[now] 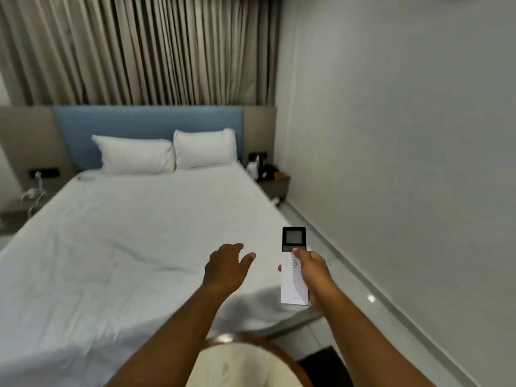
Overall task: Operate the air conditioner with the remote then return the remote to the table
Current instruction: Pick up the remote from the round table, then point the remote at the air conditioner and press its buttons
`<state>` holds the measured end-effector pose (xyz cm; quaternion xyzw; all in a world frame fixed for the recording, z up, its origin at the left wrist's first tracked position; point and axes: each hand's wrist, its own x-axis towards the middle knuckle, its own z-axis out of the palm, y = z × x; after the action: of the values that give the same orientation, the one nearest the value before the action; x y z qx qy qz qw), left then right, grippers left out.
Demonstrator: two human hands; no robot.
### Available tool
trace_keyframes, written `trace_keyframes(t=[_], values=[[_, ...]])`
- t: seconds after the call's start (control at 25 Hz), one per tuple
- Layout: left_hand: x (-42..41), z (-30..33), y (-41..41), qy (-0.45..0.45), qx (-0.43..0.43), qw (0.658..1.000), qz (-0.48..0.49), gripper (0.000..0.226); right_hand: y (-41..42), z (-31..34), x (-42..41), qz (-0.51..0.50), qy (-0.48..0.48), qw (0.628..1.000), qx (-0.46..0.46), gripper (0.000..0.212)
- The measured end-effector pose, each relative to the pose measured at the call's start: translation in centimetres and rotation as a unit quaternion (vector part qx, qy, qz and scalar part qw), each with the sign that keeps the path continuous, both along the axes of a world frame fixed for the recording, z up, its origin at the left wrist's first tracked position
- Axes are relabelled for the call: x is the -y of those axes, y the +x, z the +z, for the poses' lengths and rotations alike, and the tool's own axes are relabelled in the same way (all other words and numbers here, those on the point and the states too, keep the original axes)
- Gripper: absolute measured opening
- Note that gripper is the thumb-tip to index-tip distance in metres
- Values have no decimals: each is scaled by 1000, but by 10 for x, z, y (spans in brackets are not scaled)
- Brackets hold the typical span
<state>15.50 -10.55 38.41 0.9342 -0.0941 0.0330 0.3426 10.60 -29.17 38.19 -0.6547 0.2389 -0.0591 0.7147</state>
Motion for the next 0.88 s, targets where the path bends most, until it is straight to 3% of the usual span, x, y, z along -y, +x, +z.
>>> trace_keyframes(t=[0.16,0.36,0.6,0.88], values=[[52,126,7,38,190,979,-69,59,-14,128,57,-64,-49,991,109,26],[109,257,-6,50,379,919,-98,77,-64,259,112,-95,-98,965,224,27],[153,365,-21,41,493,864,-91,86,-120,362,139,-136,-157,923,322,26],[190,425,-47,41,568,817,-93,98,-156,421,155,-204,-229,885,350,30]])
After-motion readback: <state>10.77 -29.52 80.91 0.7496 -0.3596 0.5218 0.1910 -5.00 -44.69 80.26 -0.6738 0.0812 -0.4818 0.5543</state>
